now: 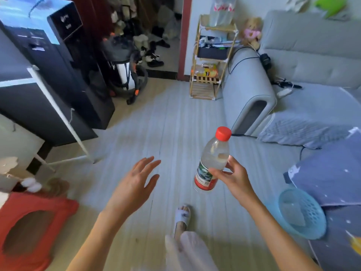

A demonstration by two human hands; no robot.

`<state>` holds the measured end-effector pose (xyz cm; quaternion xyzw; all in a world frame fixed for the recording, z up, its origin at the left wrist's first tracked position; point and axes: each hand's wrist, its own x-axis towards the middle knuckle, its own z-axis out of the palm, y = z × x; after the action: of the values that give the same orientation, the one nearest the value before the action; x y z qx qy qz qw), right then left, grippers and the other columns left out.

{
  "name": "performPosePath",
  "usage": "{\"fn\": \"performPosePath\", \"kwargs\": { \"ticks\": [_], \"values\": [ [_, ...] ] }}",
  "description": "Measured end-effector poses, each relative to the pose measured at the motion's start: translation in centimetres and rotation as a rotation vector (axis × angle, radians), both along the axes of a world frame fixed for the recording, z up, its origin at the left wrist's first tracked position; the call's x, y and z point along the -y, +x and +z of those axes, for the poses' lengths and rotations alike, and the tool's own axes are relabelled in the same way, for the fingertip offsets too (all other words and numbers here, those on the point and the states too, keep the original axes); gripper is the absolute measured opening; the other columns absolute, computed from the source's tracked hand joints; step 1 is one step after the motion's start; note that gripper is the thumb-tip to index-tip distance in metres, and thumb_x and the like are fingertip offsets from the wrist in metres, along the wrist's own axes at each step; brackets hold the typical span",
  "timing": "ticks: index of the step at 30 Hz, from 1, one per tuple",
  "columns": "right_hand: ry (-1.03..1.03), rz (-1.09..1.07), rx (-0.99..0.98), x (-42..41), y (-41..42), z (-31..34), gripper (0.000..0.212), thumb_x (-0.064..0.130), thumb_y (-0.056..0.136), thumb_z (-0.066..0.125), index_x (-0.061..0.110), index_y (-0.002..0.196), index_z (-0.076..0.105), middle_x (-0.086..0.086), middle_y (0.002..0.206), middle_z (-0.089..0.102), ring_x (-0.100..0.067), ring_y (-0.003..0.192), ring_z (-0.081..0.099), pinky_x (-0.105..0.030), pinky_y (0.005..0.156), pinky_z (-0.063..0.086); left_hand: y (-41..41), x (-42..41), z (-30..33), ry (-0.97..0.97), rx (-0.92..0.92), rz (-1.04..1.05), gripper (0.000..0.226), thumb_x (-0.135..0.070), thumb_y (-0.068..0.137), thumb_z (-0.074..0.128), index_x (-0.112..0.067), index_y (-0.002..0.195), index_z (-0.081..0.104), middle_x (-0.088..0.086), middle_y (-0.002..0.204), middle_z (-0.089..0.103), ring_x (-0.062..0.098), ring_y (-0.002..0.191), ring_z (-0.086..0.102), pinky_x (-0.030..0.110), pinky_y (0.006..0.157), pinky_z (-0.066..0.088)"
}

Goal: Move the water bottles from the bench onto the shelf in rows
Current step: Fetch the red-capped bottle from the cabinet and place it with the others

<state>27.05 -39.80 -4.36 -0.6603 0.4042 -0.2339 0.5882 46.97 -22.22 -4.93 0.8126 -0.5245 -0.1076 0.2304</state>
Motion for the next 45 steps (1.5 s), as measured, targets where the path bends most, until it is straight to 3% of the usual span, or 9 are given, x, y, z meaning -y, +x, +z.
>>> {"fn": "performPosePath", "kwargs": {
  "ticks": [9, 17, 20, 25, 30, 34, 37, 41, 45],
  "values": [
    [-0.023, -0.017, 0.019, 19.4, 12.8, -0.4, 0.035, 0.014, 0.070, 0.077, 0.023, 0.100, 0.060, 0.000, 0.094, 0.068, -0.014, 0.085, 0.067, -0.023, 0.075, 0.054, 12.9, 20.7, 0.7, -0.043, 0.071, -0.055, 0.040, -0.028, 0.090, 0.050, -0.023, 0.129, 0.045, 0.001, 0.136, 0.048, 0.018, 0.131, 0.038, 0.029, 0.104, 0.032],
    [-0.023, -0.012, 0.048, 35.2, 21.6, 0.8, 0.035, 0.020, 0.070, 0.078, 0.020, 0.100, 0.060, -0.001, 0.100, 0.070, -0.009, 0.088, 0.067, -0.032, 0.082, 0.054, 23.9, 35.6, 1.6, -0.028, 0.150, -0.061, 0.040, -0.022, 0.086, 0.057, -0.019, 0.125, 0.049, 0.007, 0.131, 0.053, 0.026, 0.126, 0.044, 0.038, 0.101, 0.038],
    [-0.027, -0.045, 0.040, 41.4, 24.6, -0.2, 0.038, 0.026, 0.066, 0.078, 0.020, 0.100, 0.062, 0.001, 0.099, 0.070, -0.010, 0.095, 0.065, -0.026, 0.080, 0.054, 27.2, 42.4, 0.5, -0.034, 0.147, -0.098, 0.040, -0.022, 0.086, 0.057, -0.020, 0.125, 0.049, 0.006, 0.130, 0.054, 0.026, 0.125, 0.046, 0.038, 0.099, 0.040],
    [-0.034, -0.126, 0.067, 54.7, 31.5, -0.9, 0.026, 0.010, 0.073, 0.074, 0.024, 0.093, 0.063, 0.010, 0.094, 0.070, 0.001, 0.087, 0.063, -0.011, 0.069, 0.048, 34.9, 57.2, -0.3, -0.033, 0.171, -0.189, 0.037, -0.035, 0.090, 0.044, -0.022, 0.124, 0.048, 0.005, 0.128, 0.055, 0.024, 0.123, 0.048, 0.037, 0.098, 0.041],
    [-0.014, -0.136, 0.051, 64.0, 35.8, 0.5, 0.034, 0.010, 0.071, 0.076, 0.031, 0.094, 0.062, 0.010, 0.095, 0.071, -0.009, 0.094, 0.065, -0.026, 0.077, 0.054, 39.7, 70.0, 2.4, -0.066, 0.246, -0.268, 0.040, -0.023, 0.085, 0.058, -0.020, 0.124, 0.049, 0.007, 0.129, 0.054, 0.026, 0.124, 0.047, 0.041, 0.097, 0.044],
    [-0.027, -0.144, 0.031, 73.2, 38.3, 1.9, 0.040, 0.009, 0.071, 0.075, 0.033, 0.098, 0.058, 0.005, 0.103, 0.067, -0.008, 0.095, 0.063, -0.019, 0.072, 0.053, 42.1, 82.2, 5.6, -0.120, 0.295, -0.431, 0.040, -0.023, 0.085, 0.058, -0.018, 0.124, 0.049, 0.009, 0.127, 0.056, 0.028, 0.123, 0.049, 0.045, 0.094, 0.047],
    [-0.025, -0.086, 0.010, 79.6, 39.8, 2.2, 0.039, 0.011, 0.073, 0.074, 0.033, 0.100, 0.057, 0.005, 0.106, 0.066, -0.002, 0.095, 0.062, -0.016, 0.073, 0.052, 43.0, 89.8, 7.0, -0.169, 0.253, -0.515, 0.043, -0.034, 0.089, 0.039, -0.019, 0.129, 0.045, 0.006, 0.130, 0.053, 0.025, 0.125, 0.046, 0.042, 0.099, 0.044],
    [-0.027, -0.024, -0.015, 89.3, 41.7, 2.0, 0.040, 0.011, 0.072, 0.075, 0.035, 0.100, 0.060, 0.007, 0.100, 0.069, -0.014, 0.097, 0.063, -0.031, 0.086, 0.052, 43.5, 99.9, 8.7, -0.257, 0.147, -0.563, 0.050, -0.037, 0.090, 0.036, -0.021, 0.137, 0.033, 0.006, 0.136, 0.047, 0.021, 0.127, 0.042, 0.039, 0.102, 0.041],
    [-0.026, 0.079, -0.024, 99.5, 43.7, 2.4, 0.041, 0.012, 0.073, 0.075, 0.037, 0.100, 0.058, 0.013, 0.099, 0.068, -0.006, 0.092, 0.063, -0.019, 0.078, 0.049, 43.8, 109.6, 10.2, -0.226, -0.022, -0.547, 0.053, -0.044, 0.089, 0.041, -0.030, 0.138, 0.029, -0.004, 0.142, 0.038, 0.010, 0.128, 0.038, 0.025, 0.101, 0.037]
  ]
}}
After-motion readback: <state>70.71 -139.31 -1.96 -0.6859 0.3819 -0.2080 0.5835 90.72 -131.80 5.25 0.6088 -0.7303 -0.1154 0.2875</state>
